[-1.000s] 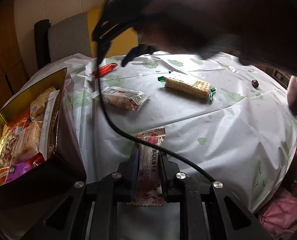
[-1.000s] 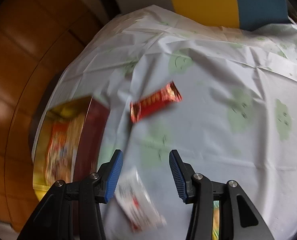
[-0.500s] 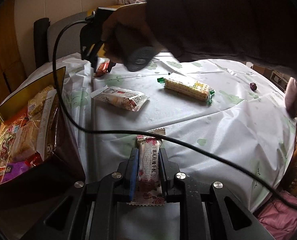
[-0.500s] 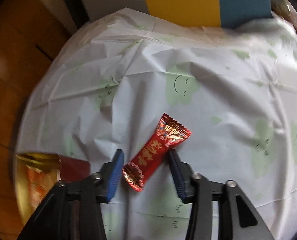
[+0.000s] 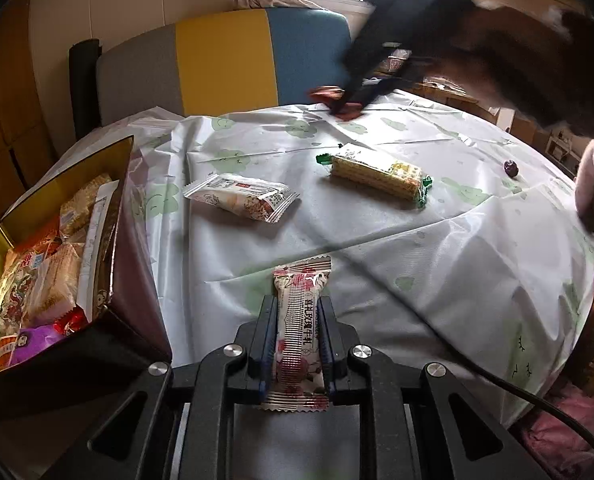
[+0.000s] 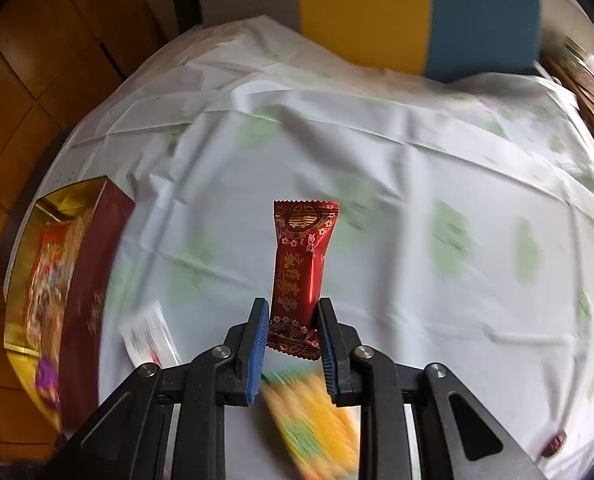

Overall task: Organize snacks
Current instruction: 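Grasp the red wrapped candy with the right tool while the left tool holds the candy bar, then carry the candy bar over the gold tin with the left tool while the right tool holds the red candy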

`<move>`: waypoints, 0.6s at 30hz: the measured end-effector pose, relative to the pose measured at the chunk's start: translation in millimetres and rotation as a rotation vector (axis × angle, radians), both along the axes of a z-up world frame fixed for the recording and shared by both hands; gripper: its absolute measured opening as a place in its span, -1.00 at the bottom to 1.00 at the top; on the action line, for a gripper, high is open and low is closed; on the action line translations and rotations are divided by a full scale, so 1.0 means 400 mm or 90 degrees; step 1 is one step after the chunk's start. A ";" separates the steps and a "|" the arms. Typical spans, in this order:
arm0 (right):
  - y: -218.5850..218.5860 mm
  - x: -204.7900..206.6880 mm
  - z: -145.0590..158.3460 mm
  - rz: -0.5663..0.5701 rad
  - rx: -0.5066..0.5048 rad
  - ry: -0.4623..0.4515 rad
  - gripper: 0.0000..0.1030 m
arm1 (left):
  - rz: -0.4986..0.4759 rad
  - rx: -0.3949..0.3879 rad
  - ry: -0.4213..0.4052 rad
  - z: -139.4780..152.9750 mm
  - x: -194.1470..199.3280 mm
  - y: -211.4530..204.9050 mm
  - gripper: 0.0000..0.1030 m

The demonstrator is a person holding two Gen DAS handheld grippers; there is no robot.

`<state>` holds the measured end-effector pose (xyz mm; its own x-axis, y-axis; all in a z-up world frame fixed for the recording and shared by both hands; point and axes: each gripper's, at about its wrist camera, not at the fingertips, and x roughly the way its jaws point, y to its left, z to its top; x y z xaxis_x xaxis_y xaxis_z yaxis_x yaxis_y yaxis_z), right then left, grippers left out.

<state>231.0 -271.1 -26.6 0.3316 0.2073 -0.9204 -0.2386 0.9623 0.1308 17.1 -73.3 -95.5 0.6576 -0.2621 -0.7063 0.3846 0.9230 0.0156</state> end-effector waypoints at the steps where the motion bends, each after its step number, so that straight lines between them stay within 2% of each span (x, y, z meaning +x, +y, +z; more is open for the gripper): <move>1: -0.030 -0.013 0.004 -0.004 0.000 0.001 -0.53 | 0.000 0.002 0.000 0.000 0.000 0.000 -0.62; 5: -0.158 -0.087 -0.007 -0.018 -0.001 0.033 -0.53 | 0.002 0.005 0.005 0.001 0.003 -0.003 -0.62; 10: -0.218 -0.159 -0.051 -0.009 -0.007 0.081 -0.51 | 0.007 0.008 0.017 0.005 0.011 -0.005 -0.62; 12: -0.231 -0.168 -0.065 -0.022 -0.016 0.082 -0.47 | 0.010 0.008 0.023 0.006 0.017 -0.005 -0.62; 14: -0.240 -0.171 -0.075 -0.039 -0.017 0.081 -0.29 | 0.012 0.009 0.028 0.006 0.021 -0.006 -0.62; 18: -0.280 -0.173 -0.070 -0.074 -0.003 0.059 -0.22 | 0.014 0.018 0.027 0.005 0.025 -0.011 -0.62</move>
<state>161.6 -382.9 -54.7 0.2668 0.1688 -0.9489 -0.1133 0.9832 0.1430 27.0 -77.7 -93.7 0.6317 -0.2272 -0.7411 0.3652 0.9306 0.0260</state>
